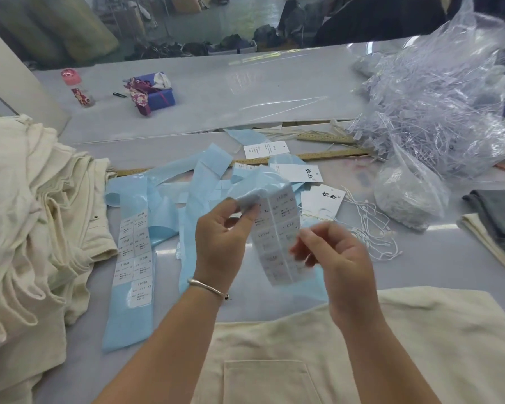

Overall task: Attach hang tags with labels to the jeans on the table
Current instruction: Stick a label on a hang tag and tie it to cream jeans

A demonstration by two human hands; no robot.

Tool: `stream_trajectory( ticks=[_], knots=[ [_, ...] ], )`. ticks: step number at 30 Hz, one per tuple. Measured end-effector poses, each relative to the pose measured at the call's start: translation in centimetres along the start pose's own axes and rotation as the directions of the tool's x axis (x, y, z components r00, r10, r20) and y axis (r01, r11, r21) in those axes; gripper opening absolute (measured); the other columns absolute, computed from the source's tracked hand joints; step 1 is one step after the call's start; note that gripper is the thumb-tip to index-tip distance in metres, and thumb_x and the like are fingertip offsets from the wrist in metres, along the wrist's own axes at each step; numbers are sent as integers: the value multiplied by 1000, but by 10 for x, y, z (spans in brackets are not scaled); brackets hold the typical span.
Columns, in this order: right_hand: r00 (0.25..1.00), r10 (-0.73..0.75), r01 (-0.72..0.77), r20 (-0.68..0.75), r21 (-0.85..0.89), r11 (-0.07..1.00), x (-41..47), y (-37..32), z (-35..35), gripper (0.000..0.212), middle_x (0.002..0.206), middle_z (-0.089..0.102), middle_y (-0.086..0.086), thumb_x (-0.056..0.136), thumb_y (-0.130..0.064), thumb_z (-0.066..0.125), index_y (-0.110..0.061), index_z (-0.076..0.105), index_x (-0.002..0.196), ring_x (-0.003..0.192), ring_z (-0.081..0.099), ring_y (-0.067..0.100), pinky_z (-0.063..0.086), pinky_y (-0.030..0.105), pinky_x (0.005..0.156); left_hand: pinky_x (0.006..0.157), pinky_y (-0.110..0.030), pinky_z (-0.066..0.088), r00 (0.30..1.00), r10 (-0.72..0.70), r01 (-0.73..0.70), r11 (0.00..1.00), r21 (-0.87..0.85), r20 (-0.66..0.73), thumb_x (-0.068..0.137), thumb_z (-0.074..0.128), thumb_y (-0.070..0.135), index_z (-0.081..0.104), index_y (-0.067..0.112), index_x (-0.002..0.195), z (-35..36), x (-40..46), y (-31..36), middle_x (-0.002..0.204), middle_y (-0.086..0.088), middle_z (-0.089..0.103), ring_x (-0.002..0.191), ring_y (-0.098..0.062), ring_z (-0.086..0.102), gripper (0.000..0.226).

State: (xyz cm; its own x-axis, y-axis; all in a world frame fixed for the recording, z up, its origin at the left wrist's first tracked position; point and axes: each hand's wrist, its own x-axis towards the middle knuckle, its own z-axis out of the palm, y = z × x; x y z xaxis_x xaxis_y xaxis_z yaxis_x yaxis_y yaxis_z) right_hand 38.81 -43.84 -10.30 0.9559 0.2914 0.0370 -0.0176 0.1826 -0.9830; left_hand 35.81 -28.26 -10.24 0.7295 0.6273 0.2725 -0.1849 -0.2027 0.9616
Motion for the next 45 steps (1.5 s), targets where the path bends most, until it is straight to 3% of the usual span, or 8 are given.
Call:
stream_trajectory(
  ticks=[3, 10, 24, 30, 34, 39, 41, 45],
  knots=[
    [852, -516, 474, 90, -551, 687, 11, -11, -2, 20, 109, 61, 0, 82, -12, 71, -22, 72, 99, 101, 55, 17, 46, 27, 83, 70, -18, 53, 987, -86, 103, 987, -123, 138, 87, 68, 20, 78, 25, 92, 2, 3, 12, 90, 3, 76, 82, -9, 70, 13],
    [725, -633, 576, 271, -743, 341, 25, -15, 6, 19, 129, 54, 11, 82, -23, 73, -21, 76, 100, 121, 41, 28, 41, 41, 100, 75, -26, 54, 929, -261, 312, 934, -175, 263, 91, 64, 22, 79, 17, 91, 6, -6, 18, 96, -6, 76, 87, -16, 69, 16],
    [825, -536, 487, 181, -709, 510, 35, -6, 6, 15, 122, 62, 4, 70, -12, 83, -15, 76, 83, 115, 47, 27, 34, 23, 96, 63, -20, 53, 900, -373, 397, 915, -71, 225, 91, 59, 13, 77, 20, 63, 16, 2, 22, 75, -1, 74, 72, -13, 69, 34],
    [809, -557, 516, 189, -683, 517, 35, -8, 3, 5, 114, 65, 4, 74, -15, 82, -16, 77, 76, 112, 49, 26, 48, 36, 83, 68, -28, 54, 886, -424, 441, 896, -57, 189, 91, 60, 15, 75, 17, 63, 15, 7, 17, 74, -2, 73, 71, -13, 68, 31],
    [819, -507, 548, 270, -631, 549, 33, -12, 0, 9, 114, 64, 1, 72, -9, 82, -15, 75, 73, 114, 49, 23, 39, 23, 94, 67, -29, 55, 877, -457, 467, 883, -47, 147, 93, 58, 14, 71, 6, 74, 17, 13, 11, 76, -6, 72, 71, -16, 66, 24],
    [954, -180, 210, 240, -105, 972, 27, -24, -16, 9, 107, 70, 0, 75, -6, 67, -11, 59, 76, 103, 63, 20, 50, 31, 89, 71, -30, 58, 847, -529, 519, 843, -140, -52, 98, 53, 19, 66, 14, 83, 7, 33, -7, 89, -7, 68, 79, -15, 65, 20],
    [981, -70, 28, 183, 223, 974, 27, -25, -24, 15, 98, 69, 8, 76, -2, 64, -10, 52, 79, 92, 66, 19, 52, 27, 80, 71, -31, 59, 819, -557, 540, 829, -143, -137, 100, 49, 23, 63, 15, 83, -4, 41, -18, 94, -8, 66, 86, -18, 64, 23],
    [997, 80, -77, -9, 206, 976, 32, -23, -31, 20, 91, 58, 12, 90, 4, 53, -14, 51, 83, 78, 61, 18, 48, 28, 70, 88, -47, 55, 781, -624, 523, 618, 587, -39, 100, 33, 52, 62, 4, 100, -29, 43, -31, 104, -14, 67, 94, -32, 65, 56]
  ],
)
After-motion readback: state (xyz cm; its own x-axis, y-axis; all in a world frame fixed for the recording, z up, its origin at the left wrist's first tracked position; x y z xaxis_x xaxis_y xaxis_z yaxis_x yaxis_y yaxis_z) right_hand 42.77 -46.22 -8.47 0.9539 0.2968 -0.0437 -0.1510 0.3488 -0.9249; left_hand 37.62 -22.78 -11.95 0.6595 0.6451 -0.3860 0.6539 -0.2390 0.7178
